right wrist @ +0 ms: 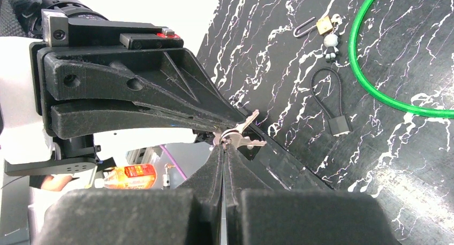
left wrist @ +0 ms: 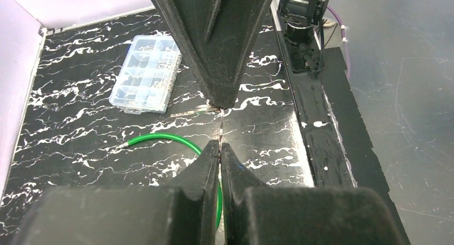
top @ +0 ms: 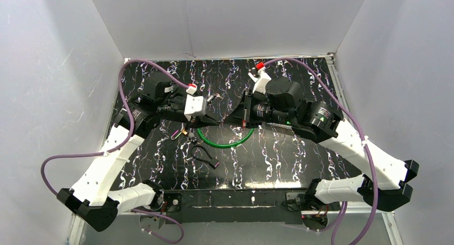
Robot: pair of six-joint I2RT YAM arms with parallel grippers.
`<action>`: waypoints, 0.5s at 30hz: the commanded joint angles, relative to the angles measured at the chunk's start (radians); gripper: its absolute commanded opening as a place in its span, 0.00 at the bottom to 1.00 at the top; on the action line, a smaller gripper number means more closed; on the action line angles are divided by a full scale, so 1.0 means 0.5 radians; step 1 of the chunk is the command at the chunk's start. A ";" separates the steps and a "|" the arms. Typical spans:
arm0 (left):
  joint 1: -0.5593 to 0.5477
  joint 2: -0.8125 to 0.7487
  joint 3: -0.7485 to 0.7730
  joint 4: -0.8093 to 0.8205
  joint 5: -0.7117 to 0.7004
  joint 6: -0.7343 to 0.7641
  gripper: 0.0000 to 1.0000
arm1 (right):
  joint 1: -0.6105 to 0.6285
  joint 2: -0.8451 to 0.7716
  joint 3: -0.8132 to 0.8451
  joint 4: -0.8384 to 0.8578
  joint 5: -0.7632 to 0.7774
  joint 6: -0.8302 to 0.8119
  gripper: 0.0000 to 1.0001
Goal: Unlock with the key
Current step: Pick up the key from the center of the board.
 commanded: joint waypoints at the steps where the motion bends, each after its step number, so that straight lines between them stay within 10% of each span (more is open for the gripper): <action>1: -0.014 -0.058 0.124 -0.087 -0.076 0.043 0.00 | 0.010 -0.053 -0.017 0.095 -0.043 -0.024 0.04; 8: -0.013 0.052 0.353 -0.572 -0.177 0.277 0.00 | 0.009 -0.138 0.010 -0.008 0.029 -0.213 0.51; 15: -0.018 0.188 0.617 -1.021 -0.101 0.253 0.00 | 0.009 -0.192 0.222 0.073 0.137 -0.781 0.65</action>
